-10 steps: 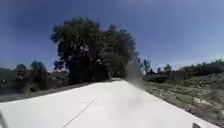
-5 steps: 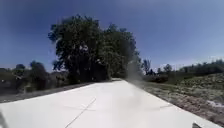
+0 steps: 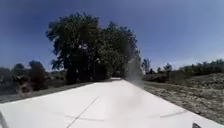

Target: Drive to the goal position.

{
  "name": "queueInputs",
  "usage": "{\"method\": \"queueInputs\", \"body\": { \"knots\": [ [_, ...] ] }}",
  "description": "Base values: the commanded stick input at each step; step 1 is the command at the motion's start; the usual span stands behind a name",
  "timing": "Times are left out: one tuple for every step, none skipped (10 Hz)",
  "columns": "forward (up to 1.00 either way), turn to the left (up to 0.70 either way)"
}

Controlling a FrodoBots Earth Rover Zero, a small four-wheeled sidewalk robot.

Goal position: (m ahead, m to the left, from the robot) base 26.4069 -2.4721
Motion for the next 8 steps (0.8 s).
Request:
{"method": "queueInputs", "body": {
  "knots": [
    [0.7,0.0],
    [0.7,0.0],
    [0.7,0.0],
    [0.7,0.0],
    [0.7,0.0],
    [0.7,0.0],
    [0.7,0.0],
    [0.7,0.0]
  ]
}}
